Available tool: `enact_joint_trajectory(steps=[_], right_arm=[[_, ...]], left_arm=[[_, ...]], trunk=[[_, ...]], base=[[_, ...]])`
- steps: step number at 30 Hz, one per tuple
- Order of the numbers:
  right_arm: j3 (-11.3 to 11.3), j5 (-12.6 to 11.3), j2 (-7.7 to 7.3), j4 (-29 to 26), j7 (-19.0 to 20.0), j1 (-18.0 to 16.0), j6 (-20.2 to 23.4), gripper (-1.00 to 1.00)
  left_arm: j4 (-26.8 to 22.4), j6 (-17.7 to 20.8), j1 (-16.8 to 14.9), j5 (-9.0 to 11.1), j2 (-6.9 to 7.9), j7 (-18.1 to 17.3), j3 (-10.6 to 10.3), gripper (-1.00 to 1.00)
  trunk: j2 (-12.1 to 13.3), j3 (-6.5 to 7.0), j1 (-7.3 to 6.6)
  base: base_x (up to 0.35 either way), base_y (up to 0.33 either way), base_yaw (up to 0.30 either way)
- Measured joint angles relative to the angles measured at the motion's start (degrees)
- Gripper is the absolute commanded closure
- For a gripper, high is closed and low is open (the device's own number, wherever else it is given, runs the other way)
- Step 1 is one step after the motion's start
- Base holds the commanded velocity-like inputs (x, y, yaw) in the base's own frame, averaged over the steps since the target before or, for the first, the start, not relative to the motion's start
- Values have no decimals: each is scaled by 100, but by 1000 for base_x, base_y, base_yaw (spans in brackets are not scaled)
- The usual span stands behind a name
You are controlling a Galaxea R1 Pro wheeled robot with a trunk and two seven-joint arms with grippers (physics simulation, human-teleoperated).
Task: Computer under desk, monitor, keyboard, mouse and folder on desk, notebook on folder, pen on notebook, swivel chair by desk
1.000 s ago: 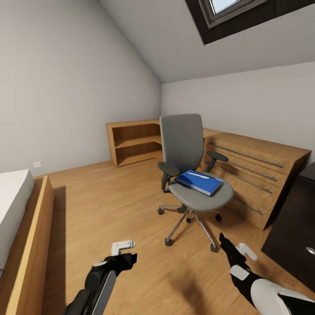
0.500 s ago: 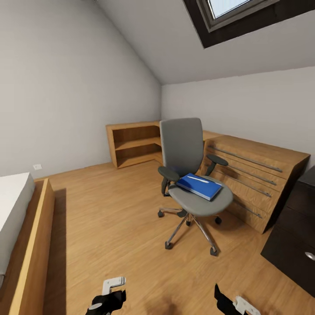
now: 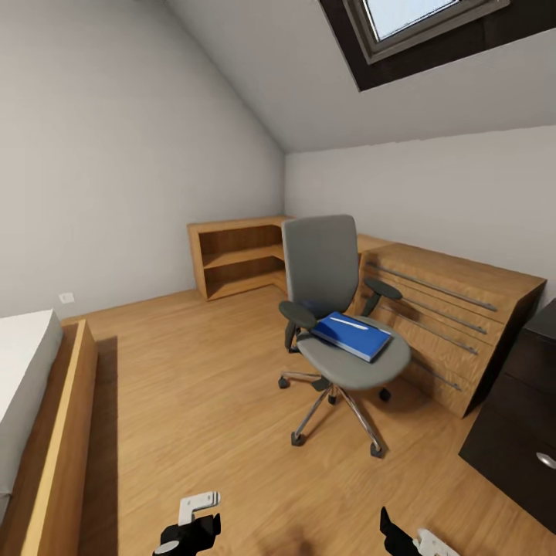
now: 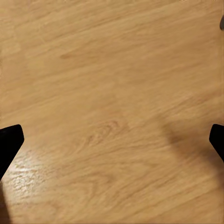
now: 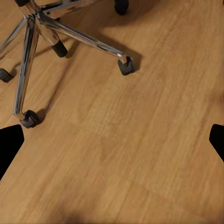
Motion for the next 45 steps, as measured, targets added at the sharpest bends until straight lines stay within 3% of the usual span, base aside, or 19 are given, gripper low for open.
enact_joint_trajectory(steps=[19, 29, 45], right_arm=[[0, 0, 0, 0, 0, 0, -1, -100], [0, 0, 0, -2, 0, 0, 3, -100], [0, 0, 0, -2, 0, 0, 2, -100]], left_arm=[[182, -25, -1, -8, 1, 15, -1, -100], [323, -527, 0, -1, 2, 14, 0, -100], [453, -636, -1, 1, -12, 30, -4, -100]], trunk=[[762, 341, -417], [1163, 521, -637], [1805, 808, -989]], base=[[0, 0, 0], [0, 0, 0], [0, 0, 0]])
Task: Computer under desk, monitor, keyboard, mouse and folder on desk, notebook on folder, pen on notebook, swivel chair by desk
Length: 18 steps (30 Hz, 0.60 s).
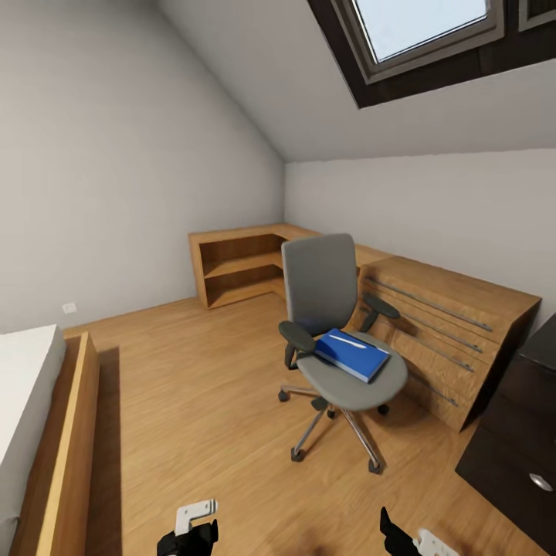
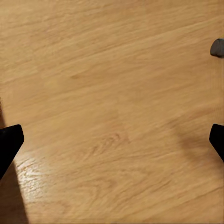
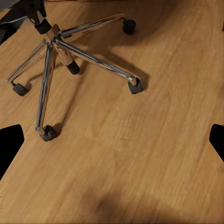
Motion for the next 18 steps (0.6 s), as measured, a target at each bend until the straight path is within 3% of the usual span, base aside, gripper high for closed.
enact_joint_trajectory(steps=[12, 18], right_arm=[[0, 0, 0, 1, 0, 0, 0, -100], [0, 0, 0, 1, 0, 0, -1, -100]], left_arm=[[215, -3, 0, -12, -14, -5, -10, -100], [328, -231, 0, -18, -12, -3, -148, -100]], trunk=[[481, 215, -264], [722, 323, -395]], base=[[0, 0, 0], [0, 0, 0]])
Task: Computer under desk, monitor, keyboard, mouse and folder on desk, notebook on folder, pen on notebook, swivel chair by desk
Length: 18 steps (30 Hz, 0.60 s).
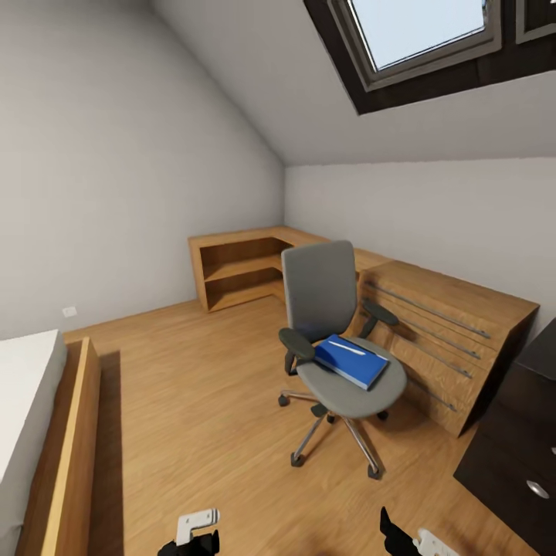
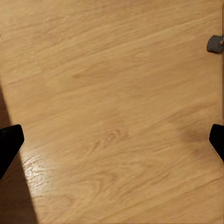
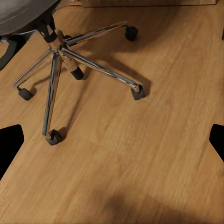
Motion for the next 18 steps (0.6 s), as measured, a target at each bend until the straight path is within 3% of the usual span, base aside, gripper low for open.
enact_joint_trajectory(steps=[5, 18], right_arm=[[0, 0, 0, 0, 0, 0, 1, -100], [0, 0, 0, 1, 0, 0, 0, -100]], left_arm=[[19, -294, 2, -6, 25, 13, -54, -100], [35, -389, 2, -5, 45, 4, -57, -100]], trunk=[[200, 90, -110], [722, 323, -395]], base=[[0, 0, 0], [0, 0, 0]])
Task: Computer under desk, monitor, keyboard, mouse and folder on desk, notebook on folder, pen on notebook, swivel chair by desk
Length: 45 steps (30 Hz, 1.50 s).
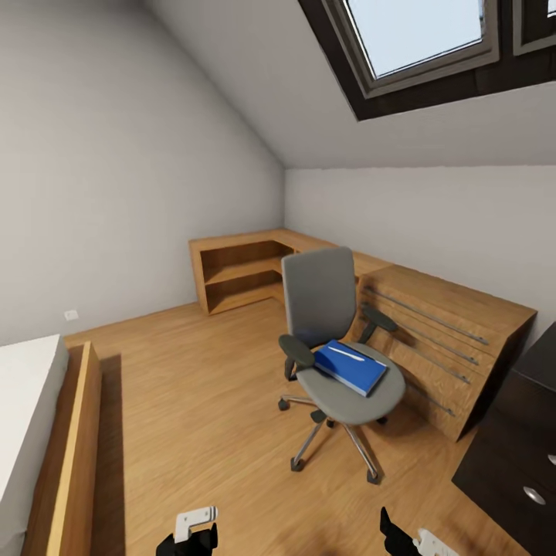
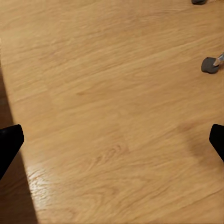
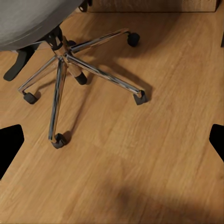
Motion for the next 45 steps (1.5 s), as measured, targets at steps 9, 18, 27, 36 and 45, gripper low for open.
enact_joint_trajectory(steps=[9, 18, 27, 36, 45], right_arm=[[0, 0, 0, -2, 0, 0, -1, -100], [0, 0, 0, 0, 0, 0, -1, -100], [0, 0, 0, 2, 0, 0, 2, -100], [-10, -33, 6, -19, -54, -1, -13, -100], [-34, -69, -118, -937, -442, -4, -122, -100]], left_arm=[[0, -12, 2, 5, 80, -4, 12, -100], [8, -30, 1, 9, 228, -10, 12, -100], [204, -25, 1, 12, 265, -16, -34, -100], [321, -19, -3, 25, 252, -12, -42, -100], [325, -25, 0, 19, 246, -10, -37, -100]], trunk=[[361, 162, -198], [722, 323, -395], [1083, 485, -593], [1444, 647, -791], [1805, 808, -989]], base=[[0, 0, 0], [0, 0, 0], [0, 0, 0], [0, 0, 0], [0, 0, 0]])
